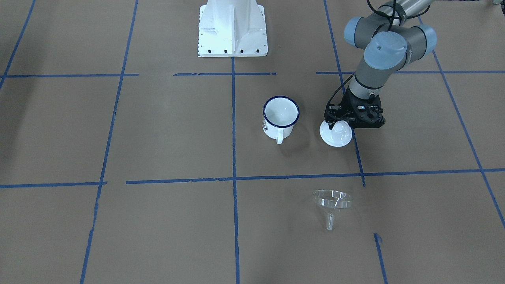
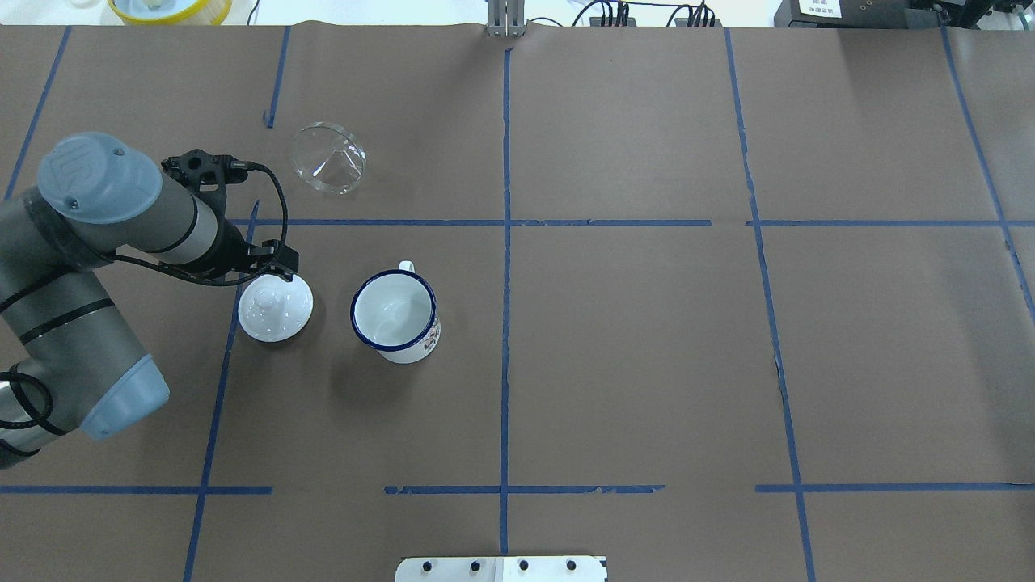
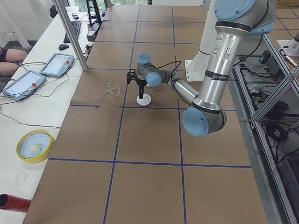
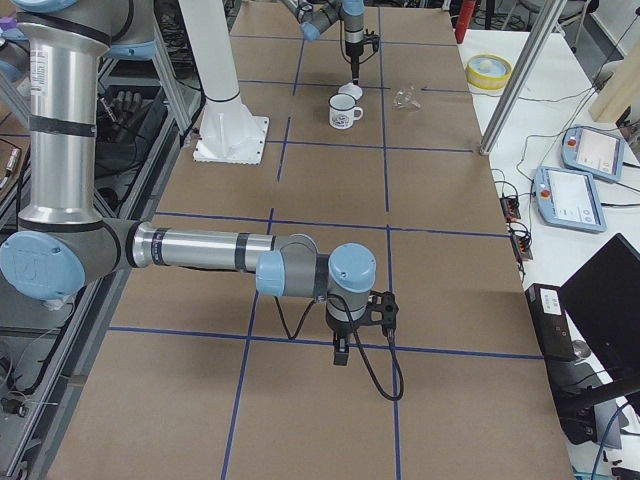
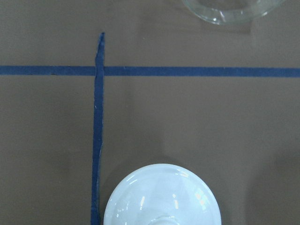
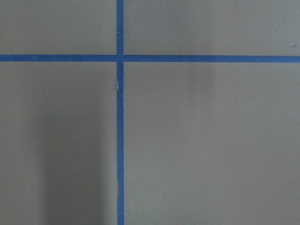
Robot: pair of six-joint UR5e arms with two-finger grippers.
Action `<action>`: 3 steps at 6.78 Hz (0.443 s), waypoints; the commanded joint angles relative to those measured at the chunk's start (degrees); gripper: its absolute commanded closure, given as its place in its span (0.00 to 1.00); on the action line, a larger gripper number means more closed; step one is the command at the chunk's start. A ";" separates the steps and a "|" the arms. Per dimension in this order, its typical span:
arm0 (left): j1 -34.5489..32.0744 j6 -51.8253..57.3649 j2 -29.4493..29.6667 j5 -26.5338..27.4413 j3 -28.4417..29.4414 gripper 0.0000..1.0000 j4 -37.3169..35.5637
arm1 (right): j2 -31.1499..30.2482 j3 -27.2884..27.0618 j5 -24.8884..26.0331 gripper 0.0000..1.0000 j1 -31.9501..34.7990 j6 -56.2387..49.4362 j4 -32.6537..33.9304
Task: Place funnel on cup
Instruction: 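Lower the white funnel onto the table beside the mug, open left gripper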
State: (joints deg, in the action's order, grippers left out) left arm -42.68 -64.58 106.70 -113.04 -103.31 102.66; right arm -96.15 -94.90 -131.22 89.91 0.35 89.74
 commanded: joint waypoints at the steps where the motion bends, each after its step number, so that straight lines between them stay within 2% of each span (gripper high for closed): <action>1: -3.09 -12.78 4.18 0.27 0.65 0.00 0.52 | 0.00 -0.03 0.00 0.00 0.00 0.00 0.00; 2: -4.25 -22.69 7.26 0.88 0.82 0.00 0.96 | 0.00 -0.03 0.00 0.00 0.00 0.00 0.00; 3: -4.52 -31.22 10.42 6.11 1.78 0.00 2.27 | 0.00 -0.03 0.00 0.00 0.00 0.00 0.00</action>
State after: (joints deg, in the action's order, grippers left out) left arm -46.44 -85.87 113.60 -110.95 -102.33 103.82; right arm -96.15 -94.92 -131.22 89.91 0.35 89.74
